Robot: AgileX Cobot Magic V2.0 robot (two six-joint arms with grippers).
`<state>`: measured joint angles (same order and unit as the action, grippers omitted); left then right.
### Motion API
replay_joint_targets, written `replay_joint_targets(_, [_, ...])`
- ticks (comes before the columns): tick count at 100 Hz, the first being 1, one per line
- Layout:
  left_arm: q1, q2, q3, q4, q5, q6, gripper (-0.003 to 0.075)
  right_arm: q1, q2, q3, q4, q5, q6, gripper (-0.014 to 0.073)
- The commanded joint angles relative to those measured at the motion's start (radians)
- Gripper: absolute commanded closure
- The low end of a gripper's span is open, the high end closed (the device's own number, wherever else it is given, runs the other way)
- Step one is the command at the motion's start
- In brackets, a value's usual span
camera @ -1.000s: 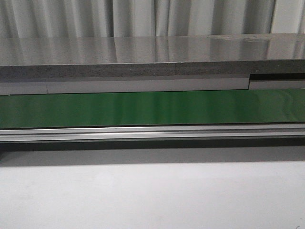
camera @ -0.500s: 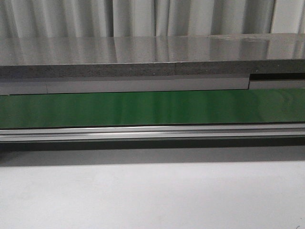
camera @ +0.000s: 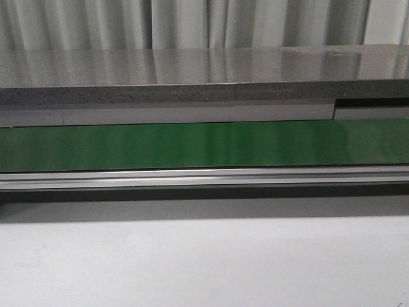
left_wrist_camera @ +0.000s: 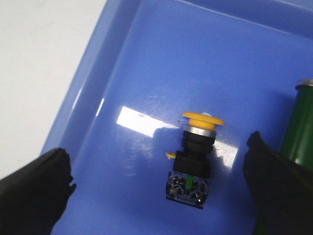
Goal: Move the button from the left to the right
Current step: 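Grasp the yellow-capped push button in the tray with the left gripper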
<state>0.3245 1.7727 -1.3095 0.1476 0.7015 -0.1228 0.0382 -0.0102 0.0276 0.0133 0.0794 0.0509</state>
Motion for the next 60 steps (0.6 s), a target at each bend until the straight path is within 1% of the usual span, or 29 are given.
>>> replay_joint_targets(1, [0.004,-0.011,-0.033,-0.022,-0.056,0.009,0.0029,-0.001,-0.021,-0.015,-0.005,-0.089,-0.001,0.0662])
replay_joint_targets(33, [0.004,0.097,-0.035,-0.038,-0.076,0.009,0.0029,-0.001,-0.021,-0.015,-0.005,-0.089,-0.001,0.0662])
replay_joint_targets(60, [0.013,0.145,-0.041,-0.066,-0.100,0.009,0.0029,-0.001,-0.021,-0.015,-0.005,-0.089,-0.001,0.0662])
